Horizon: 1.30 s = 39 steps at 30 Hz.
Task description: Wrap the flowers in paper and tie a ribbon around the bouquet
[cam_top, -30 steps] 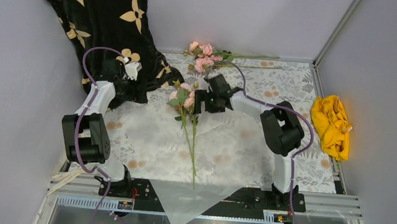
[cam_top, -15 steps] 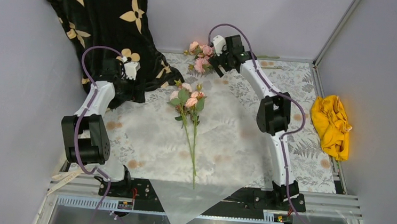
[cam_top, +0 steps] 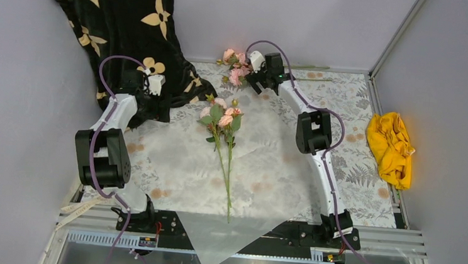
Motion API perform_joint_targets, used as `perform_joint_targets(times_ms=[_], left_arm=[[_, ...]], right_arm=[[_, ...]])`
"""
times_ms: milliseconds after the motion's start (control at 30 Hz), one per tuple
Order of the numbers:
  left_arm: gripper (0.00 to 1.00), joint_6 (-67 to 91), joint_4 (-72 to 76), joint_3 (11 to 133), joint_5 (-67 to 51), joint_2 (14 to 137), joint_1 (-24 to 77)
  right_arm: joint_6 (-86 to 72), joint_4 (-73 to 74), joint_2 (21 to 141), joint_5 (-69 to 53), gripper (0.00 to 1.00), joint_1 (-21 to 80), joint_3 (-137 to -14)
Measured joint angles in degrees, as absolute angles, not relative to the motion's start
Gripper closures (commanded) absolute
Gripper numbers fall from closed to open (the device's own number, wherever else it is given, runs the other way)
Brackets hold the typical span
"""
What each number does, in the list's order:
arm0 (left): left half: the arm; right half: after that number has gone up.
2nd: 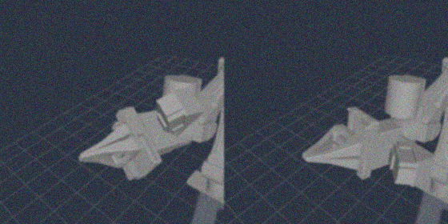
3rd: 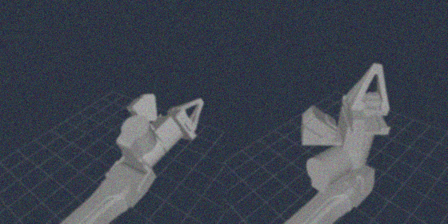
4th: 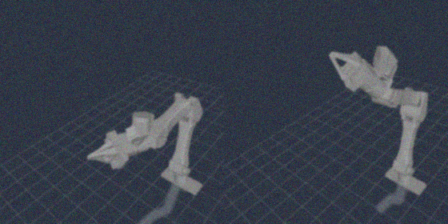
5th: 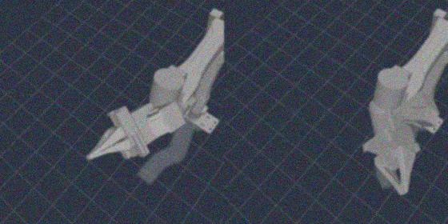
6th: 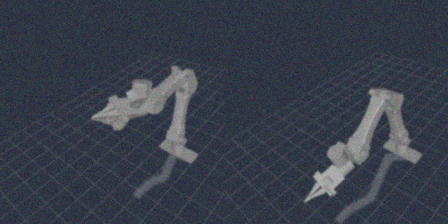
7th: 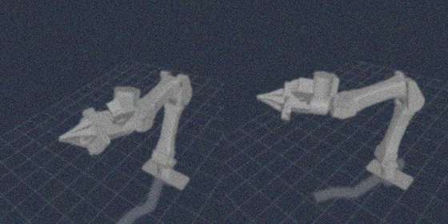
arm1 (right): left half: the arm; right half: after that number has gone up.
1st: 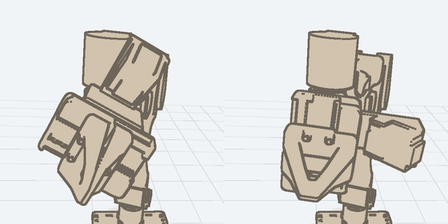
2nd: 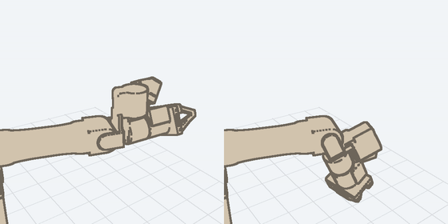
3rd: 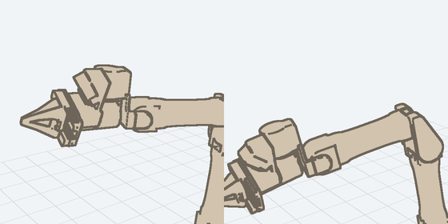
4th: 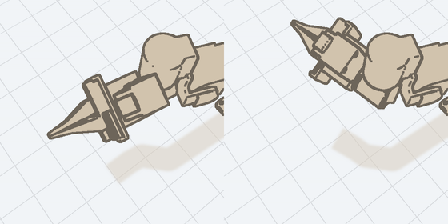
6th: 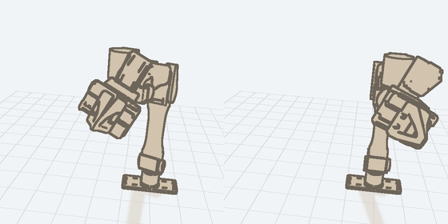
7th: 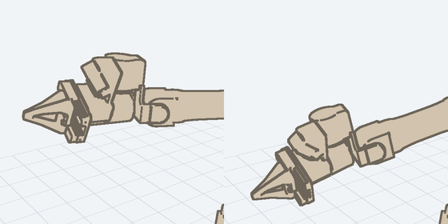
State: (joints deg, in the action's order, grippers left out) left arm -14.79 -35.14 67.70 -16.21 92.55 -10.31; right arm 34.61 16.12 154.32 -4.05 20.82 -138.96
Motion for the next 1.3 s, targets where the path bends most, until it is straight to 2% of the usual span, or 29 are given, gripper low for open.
perform_joint_targets(times_ms=[167, 267, 333, 367, 433, 567, 700, 767, 1067, 1300], left_arm=[[0.02, -14.85, -35.11, 68.1, -16.01, 93.45, -10.31], [0.02, -14.98, -35.11, 68.45, -15.99, 94.02, -10.31], [0.02, -14.98, -35.14, 68.45, -15.99, 94.08, -10.31], [0.02, -14.98, -35.11, 68.45, -15.97, 94.08, -10.31], [0.02, -14.98, -35.11, 68.45, -15.97, 94.08, -10.31], [0.02, -14.98, -35.11, 68.45, -15.97, 94.08, -10.31], [0.02, -14.98, -35.11, 68.45, -15.79, 94.02, -10.31], [0.02, -14.98, -35.11, 68.45, -15.62, 93.95, -10.28], [0.02, -14.98, -35.11, 68.45, -15.57, 92.79, -10.31], [0.02, -14.98, -35.11, 68.31, -15.64, 90.87, -10.31]], right_arm=[[34.26, 10.17, 157.51, -4.03, 0.01, 22.98, -140.55], [34.37, 7.35, 158.74, -4.1, 0.09, 23.81, -141.32], [34.72, 5.04, 159.81, -4.1, 0.21, 24.18, -141.86], [35.09, 3.95, 160.31, -4.1, 0.31, 24.34, -142.1], [36.07, 1.93, 161.42, -4.16, 0.61, 24.49, -142.69], [37.04, -0.64, 162.87, -4.58, 0.81, 24.58, -142.65], [38.65, -4.36, 160.73, -5.13, 0.92, 24.75, -137.6], [39.18, -6.26, 156.75, -4.99, 0.99, 24.82, -130.85], [38.76, -9.61, 130.65, 0.82, 1.0, 25.19, -102.35], [34.3, -11.88, 111.81, 8.25, 1.0, 25.19, -93.14]])
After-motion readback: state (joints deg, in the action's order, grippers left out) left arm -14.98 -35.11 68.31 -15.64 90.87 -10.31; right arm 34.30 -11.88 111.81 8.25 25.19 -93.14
